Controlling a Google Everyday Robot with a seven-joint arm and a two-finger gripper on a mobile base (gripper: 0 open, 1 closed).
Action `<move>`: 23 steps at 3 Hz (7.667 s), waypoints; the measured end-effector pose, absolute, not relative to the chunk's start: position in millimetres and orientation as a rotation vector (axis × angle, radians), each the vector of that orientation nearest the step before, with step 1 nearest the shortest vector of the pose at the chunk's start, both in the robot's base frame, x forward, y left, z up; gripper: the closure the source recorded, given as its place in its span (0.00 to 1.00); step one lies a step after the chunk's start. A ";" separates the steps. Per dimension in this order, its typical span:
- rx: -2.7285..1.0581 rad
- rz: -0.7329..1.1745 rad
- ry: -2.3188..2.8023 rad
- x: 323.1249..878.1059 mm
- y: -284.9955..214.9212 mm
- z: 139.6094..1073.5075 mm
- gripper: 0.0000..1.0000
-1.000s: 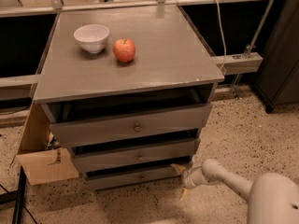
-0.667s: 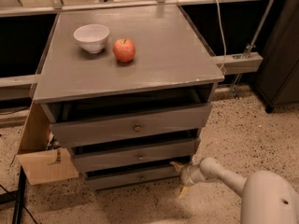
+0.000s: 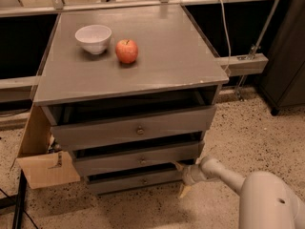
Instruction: Open bottom drawer
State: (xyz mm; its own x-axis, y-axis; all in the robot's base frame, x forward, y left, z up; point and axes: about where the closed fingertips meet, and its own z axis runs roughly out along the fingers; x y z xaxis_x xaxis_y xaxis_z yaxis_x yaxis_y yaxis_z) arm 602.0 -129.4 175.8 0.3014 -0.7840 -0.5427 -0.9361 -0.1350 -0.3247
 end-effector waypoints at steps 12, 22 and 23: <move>-2.034 0.545 1.879 580.8 -143.3 150.8 0.00; -1.896 1.150 2.236 456.8 -197.0 194.8 0.00; -1.911 1.156 2.227 455.6 -190.5 194.4 0.00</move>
Offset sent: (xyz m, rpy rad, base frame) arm 0.0159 0.0047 -0.0213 -0.0389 0.0623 0.0167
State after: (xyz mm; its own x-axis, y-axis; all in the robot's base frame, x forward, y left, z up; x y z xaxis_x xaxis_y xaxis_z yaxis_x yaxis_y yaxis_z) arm 455.6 -190.5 194.4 -0.2659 -0.8600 -0.4355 -0.8511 -0.0026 0.5250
